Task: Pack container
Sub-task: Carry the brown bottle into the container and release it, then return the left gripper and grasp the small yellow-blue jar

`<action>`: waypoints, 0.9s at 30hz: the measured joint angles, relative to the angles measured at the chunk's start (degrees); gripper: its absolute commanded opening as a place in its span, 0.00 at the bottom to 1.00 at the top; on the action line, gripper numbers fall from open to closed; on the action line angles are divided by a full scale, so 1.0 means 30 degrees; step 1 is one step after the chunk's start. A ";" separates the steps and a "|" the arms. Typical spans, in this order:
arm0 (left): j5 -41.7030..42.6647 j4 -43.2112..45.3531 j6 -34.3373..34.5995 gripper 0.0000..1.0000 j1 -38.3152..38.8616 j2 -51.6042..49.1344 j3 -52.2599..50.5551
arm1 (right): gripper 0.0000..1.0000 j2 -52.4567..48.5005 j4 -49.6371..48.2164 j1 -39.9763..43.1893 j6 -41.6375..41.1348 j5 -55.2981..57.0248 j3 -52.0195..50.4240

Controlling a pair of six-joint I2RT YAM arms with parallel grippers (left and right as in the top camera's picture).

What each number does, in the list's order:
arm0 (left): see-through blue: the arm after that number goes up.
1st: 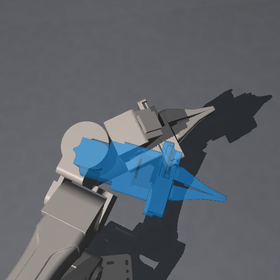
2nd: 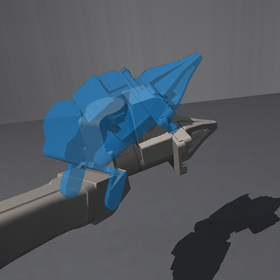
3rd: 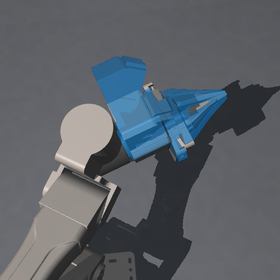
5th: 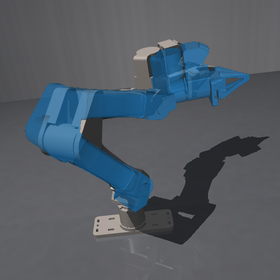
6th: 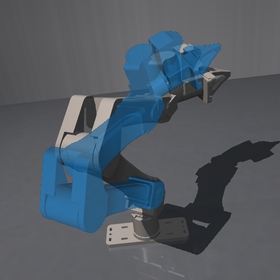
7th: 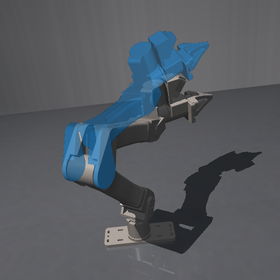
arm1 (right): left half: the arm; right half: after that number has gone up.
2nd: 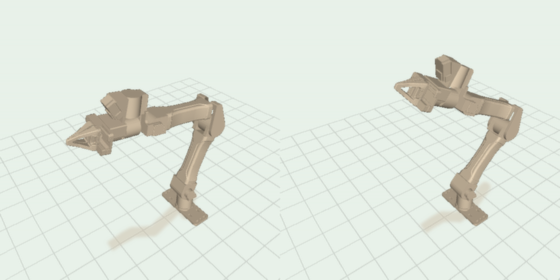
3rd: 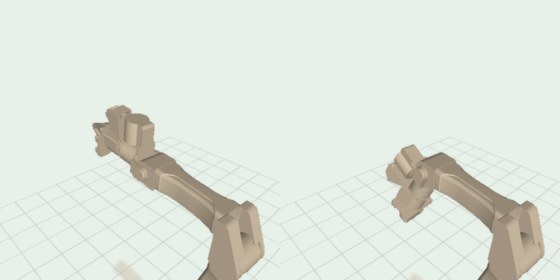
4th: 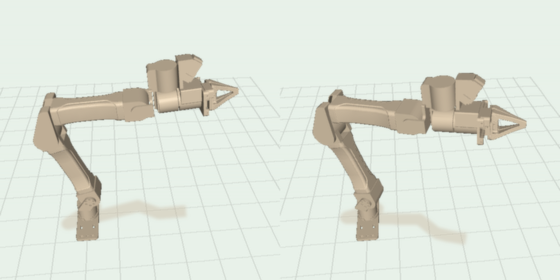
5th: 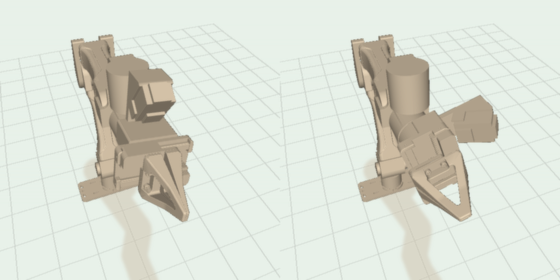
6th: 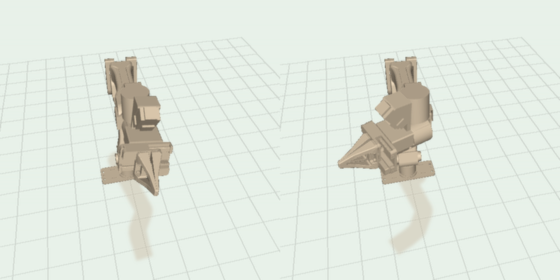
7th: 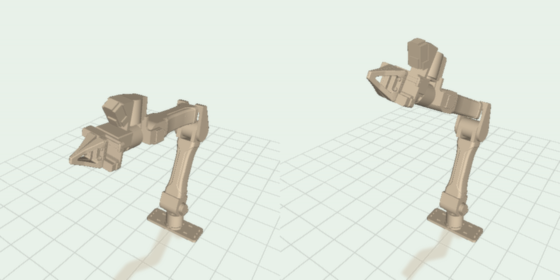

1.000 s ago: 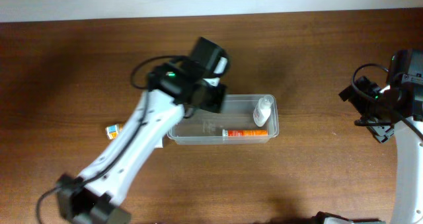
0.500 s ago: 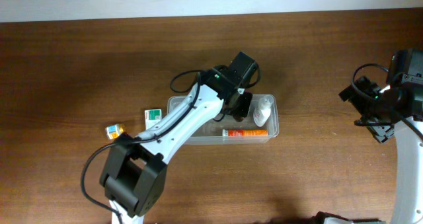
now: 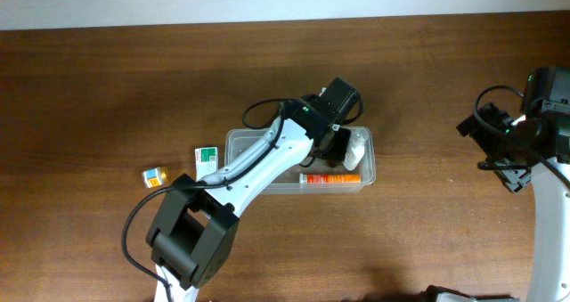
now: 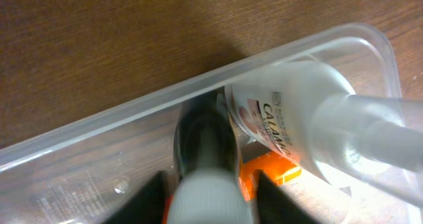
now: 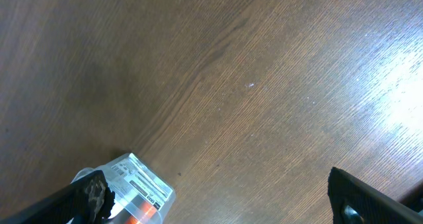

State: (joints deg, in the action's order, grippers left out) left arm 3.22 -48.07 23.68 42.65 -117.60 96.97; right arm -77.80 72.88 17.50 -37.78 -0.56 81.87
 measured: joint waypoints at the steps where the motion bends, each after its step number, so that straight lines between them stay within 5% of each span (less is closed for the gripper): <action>1: 0.0000 -0.0007 0.0044 0.71 0.0015 0.0000 0.0000 | 0.98 0.0000 0.0000 0.0000 0.0007 0.0000 0.0000; 7: -0.0007 -0.1923 0.0029 0.72 -0.0160 -0.0015 0.1137 | 0.98 0.0000 0.0000 0.0000 0.0007 0.0000 0.0000; 14: -0.0452 -0.8153 -0.0947 0.76 -0.1231 -0.0131 0.6885 | 0.98 0.0000 0.0007 0.0000 0.0000 0.0000 0.0000; 21: -0.4415 -1.5446 -0.1566 0.78 -0.3781 -0.0051 1.1387 | 0.98 0.0000 0.0000 0.0000 0.0000 0.0000 0.0000; 27: -0.5843 -1.6145 -0.2047 0.81 -0.7286 0.0532 1.1023 | 0.98 0.0000 0.0000 0.0000 0.0000 0.0000 0.0000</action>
State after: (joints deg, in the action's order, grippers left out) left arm -14.31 -96.51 17.54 20.80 -116.01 130.04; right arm -77.80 72.88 17.50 -37.78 -0.56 81.87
